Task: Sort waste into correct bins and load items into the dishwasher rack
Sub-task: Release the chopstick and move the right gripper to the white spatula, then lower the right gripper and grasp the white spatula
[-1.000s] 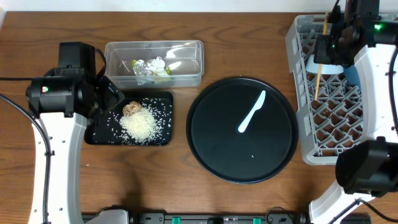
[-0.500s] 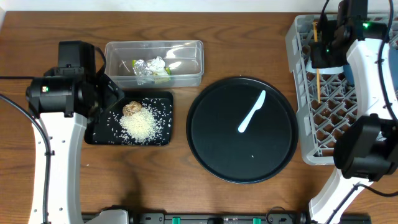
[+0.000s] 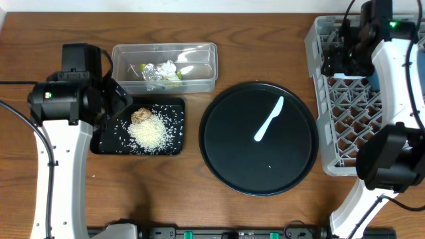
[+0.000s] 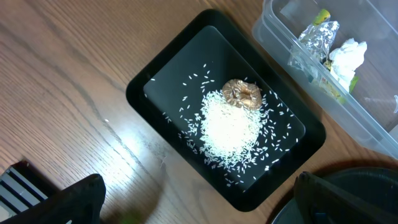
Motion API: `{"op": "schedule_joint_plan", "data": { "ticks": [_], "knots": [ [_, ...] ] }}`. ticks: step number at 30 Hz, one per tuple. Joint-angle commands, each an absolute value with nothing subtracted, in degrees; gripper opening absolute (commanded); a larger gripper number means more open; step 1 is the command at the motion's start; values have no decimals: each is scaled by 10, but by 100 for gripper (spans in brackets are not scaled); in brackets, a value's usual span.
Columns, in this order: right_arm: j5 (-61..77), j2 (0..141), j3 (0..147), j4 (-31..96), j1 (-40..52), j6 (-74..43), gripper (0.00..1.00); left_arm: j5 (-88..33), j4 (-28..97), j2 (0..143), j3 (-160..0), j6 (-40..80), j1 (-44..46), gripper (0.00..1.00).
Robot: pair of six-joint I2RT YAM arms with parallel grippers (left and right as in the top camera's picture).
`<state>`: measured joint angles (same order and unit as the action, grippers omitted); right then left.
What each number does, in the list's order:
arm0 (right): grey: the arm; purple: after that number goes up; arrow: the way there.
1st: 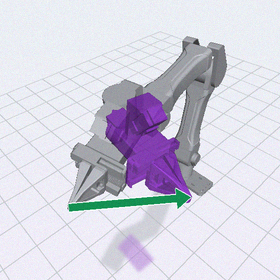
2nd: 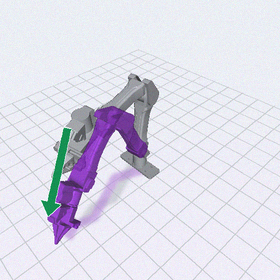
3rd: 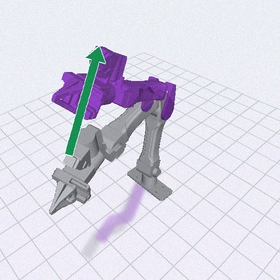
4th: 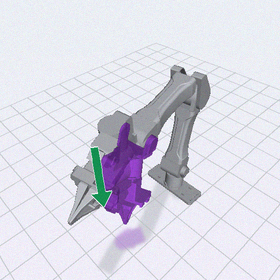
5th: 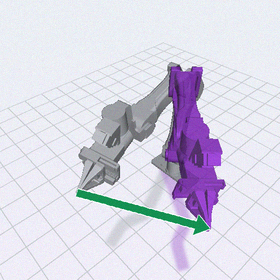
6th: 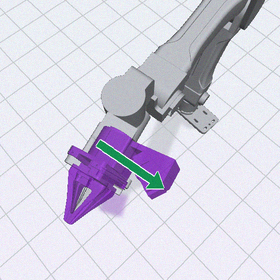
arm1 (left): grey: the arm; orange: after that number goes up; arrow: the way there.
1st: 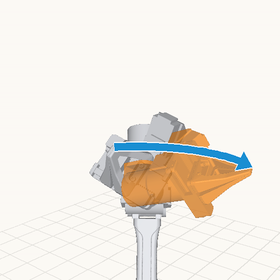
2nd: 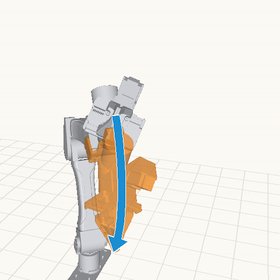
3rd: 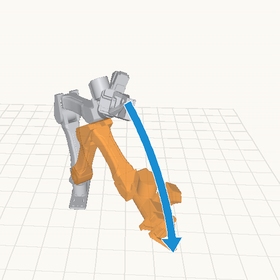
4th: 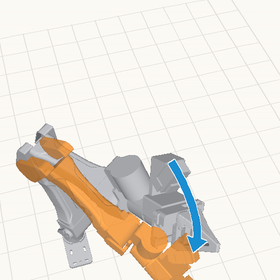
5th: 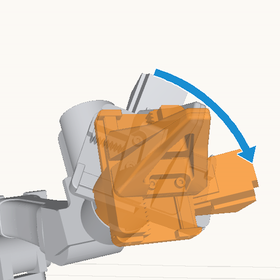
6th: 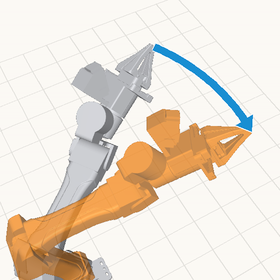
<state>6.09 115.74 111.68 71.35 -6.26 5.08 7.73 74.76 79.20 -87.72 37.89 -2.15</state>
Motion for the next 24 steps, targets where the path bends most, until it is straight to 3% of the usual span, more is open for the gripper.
{"op": "schedule_joint_plan", "data": {
  "ticks": [1, 5, 10, 16, 24],
  "knots": [
    [186, 1147, 1174, 753, -47, 13, 75, 86, 749, 794, -880, 382, -23, 98],
    [253, 1147, 1178, 794, -10, -48, 72, 86, 750, 794, -880, 382, -23, 98],
    [148, 1148, 1121, 793, 72, -209, 72, 86, 760, 794, -880, 382, -23, 98],
    [8, 1148, 997, 701, 175, -440, 65, 86, 765, 794, -880, 382, -23, 98],
    [7, 1148, 879, 593, 218, -537, 60, 86, 784, 794, -880, 382, -23, 98]
  ]
}}
